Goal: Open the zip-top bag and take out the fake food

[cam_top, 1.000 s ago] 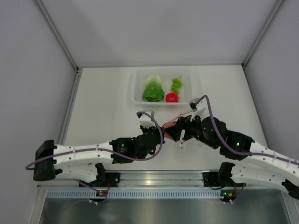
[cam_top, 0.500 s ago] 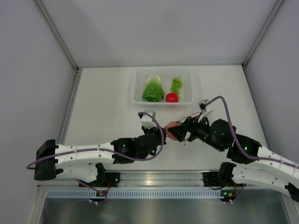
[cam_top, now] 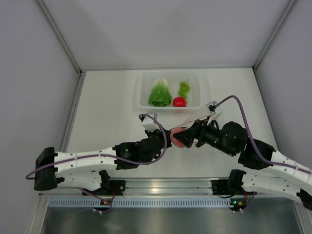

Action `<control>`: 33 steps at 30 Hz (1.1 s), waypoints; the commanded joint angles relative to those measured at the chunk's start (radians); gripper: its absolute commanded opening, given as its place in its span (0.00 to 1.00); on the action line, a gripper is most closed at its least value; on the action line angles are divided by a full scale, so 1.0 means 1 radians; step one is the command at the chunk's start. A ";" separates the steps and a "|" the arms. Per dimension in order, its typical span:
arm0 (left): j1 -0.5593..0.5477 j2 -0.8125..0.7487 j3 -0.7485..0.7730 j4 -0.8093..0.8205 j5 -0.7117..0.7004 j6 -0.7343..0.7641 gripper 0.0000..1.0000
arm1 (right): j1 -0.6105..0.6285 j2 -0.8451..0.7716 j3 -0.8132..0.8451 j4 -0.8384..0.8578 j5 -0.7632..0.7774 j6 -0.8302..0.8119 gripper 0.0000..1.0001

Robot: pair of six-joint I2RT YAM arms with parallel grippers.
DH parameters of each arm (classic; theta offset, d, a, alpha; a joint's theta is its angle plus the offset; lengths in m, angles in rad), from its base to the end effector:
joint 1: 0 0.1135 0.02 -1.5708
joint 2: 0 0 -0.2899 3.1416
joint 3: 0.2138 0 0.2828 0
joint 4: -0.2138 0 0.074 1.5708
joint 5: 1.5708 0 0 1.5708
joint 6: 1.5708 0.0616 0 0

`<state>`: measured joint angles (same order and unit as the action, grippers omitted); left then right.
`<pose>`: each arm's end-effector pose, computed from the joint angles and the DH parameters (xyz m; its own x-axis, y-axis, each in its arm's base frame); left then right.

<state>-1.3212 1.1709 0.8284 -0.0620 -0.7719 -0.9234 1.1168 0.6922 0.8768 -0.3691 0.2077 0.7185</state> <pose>0.1148 -0.2764 0.2977 -0.4862 -0.4068 -0.7734 0.2457 0.7857 -0.5677 0.0945 0.1647 0.3836 -0.5809 0.2783 -0.7649 -0.5421 0.5687 0.6186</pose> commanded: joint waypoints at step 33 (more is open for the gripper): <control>0.125 -0.225 -0.178 0.171 0.221 -0.029 0.00 | 0.009 0.133 -0.193 0.876 -0.157 0.113 0.25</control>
<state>-1.1934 0.9318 0.6575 -0.0135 -0.5995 -0.9260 1.1164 0.8272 0.6872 0.2657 0.0277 0.8177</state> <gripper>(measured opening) 0.022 0.715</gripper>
